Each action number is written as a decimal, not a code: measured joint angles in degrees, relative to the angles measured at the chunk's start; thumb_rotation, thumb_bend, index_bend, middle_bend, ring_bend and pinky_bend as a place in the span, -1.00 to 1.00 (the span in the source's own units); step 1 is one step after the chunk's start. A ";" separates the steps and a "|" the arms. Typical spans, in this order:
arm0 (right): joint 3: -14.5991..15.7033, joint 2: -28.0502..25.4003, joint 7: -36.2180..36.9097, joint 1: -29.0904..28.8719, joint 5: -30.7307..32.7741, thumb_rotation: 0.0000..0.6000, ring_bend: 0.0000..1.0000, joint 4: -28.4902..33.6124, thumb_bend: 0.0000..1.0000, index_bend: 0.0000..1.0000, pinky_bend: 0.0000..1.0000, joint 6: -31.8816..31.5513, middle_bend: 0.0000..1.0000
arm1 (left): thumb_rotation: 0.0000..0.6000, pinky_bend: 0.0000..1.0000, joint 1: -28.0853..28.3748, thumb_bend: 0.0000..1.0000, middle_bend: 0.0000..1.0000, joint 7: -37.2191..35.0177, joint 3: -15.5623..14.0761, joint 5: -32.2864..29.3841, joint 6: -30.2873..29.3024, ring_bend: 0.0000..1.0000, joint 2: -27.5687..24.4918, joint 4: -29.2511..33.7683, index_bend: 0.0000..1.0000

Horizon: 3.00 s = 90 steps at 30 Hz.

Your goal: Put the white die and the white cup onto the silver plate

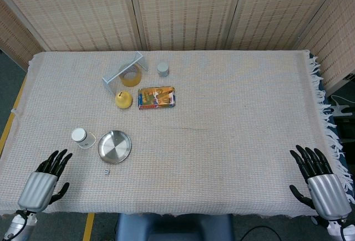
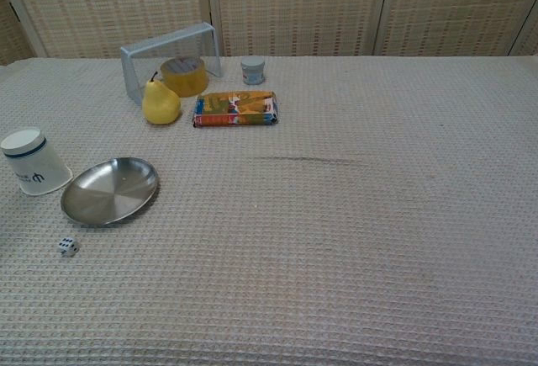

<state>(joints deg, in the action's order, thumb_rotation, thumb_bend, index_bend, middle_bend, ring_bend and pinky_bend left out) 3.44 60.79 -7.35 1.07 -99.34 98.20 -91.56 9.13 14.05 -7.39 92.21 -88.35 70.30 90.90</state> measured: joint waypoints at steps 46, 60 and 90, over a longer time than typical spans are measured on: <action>-0.03 0.02 -1.57 -0.52 1.97 1.00 -1.00 0.68 -0.73 -1.00 -1.00 3.88 -1.00 | 1.00 1.00 8.52 -0.20 1.00 3.32 5.43 -0.08 16.60 1.00 19.83 -18.77 -0.15; -0.15 -0.01 -2.02 -0.67 2.67 1.00 -1.00 0.88 -0.73 -1.00 -1.00 4.58 -1.00 | 1.00 1.00 9.45 -0.20 1.00 3.93 5.34 -1.26 17.84 1.00 20.92 -20.06 -0.10; -0.33 0.38 -2.99 -0.94 3.62 1.00 -1.00 0.97 -0.73 -1.00 -1.00 5.56 -1.00 | 1.00 1.00 15.47 -0.21 1.00 3.03 12.48 -5.09 20.10 1.00 21.07 -18.52 0.13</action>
<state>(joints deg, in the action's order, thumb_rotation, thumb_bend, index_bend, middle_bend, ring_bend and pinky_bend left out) 3.11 61.17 -10.34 0.13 -95.72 99.17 -86.00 24.60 17.08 5.09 87.12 -68.26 91.36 72.38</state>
